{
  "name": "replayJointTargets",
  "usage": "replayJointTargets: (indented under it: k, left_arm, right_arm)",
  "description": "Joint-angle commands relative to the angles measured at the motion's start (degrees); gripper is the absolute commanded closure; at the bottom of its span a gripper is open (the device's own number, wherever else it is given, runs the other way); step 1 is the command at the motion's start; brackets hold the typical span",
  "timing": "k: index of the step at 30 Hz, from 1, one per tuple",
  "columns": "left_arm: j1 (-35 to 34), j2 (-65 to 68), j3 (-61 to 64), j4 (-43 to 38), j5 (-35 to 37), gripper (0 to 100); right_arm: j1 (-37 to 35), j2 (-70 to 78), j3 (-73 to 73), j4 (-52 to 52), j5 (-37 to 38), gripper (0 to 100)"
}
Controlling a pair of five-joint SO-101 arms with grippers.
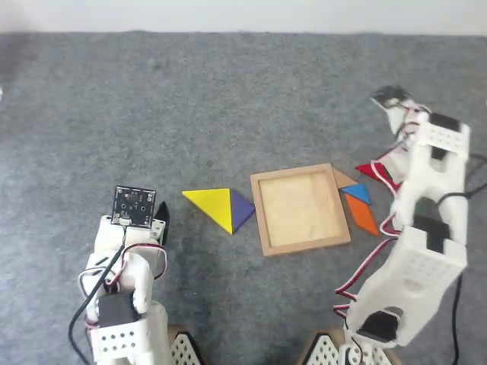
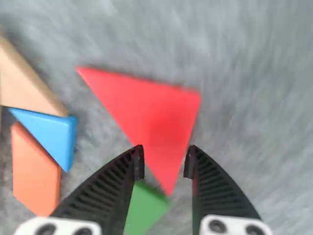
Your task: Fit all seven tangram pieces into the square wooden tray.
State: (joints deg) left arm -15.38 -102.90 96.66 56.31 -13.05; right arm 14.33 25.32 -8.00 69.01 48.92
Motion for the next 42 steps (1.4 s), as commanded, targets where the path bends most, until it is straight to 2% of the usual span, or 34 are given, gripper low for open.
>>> replayJointTargets:
  k: [1, 3, 8, 13, 24, 29, 34, 42]
  left_arm:
    - [0.09, 0.00, -0.13, 0.26, -0.26, 79]
    - [0.09, 0.00, -0.13, 0.26, -0.26, 79]
    - [0.09, 0.00, -0.13, 0.26, -0.26, 79]
    - [0.18, 0.00, -0.13, 0.26, -0.26, 79]
    - [0.09, 0.00, -0.13, 0.26, -0.26, 79]
    - [0.09, 0.00, -0.13, 0.26, -0.26, 79]
    - [0.09, 0.00, -0.13, 0.26, -0.26, 79]
    - [0.09, 0.00, -0.13, 0.26, -0.26, 79]
  right_arm:
    - [-2.95, -2.07, -7.12, 2.68, 7.82, 74.9]
    - [-3.21, -1.89, -10.55, 4.79, 11.25, 69.0]
    - [-3.12, 1.98, -12.75, 8.92, 30.68, 65.0]
    - [-2.86, 8.48, -13.89, 13.41, 38.24, 64.9]
    - [1.80, 16.40, -13.98, 5.93, 39.12, 65.1]
    - [2.24, 16.48, -14.07, 5.05, 39.21, 65.3]
    - [6.37, 17.01, -18.02, 5.93, 38.86, 65.3]
    - [5.76, 18.68, -17.76, 6.11, 38.86, 65.3]
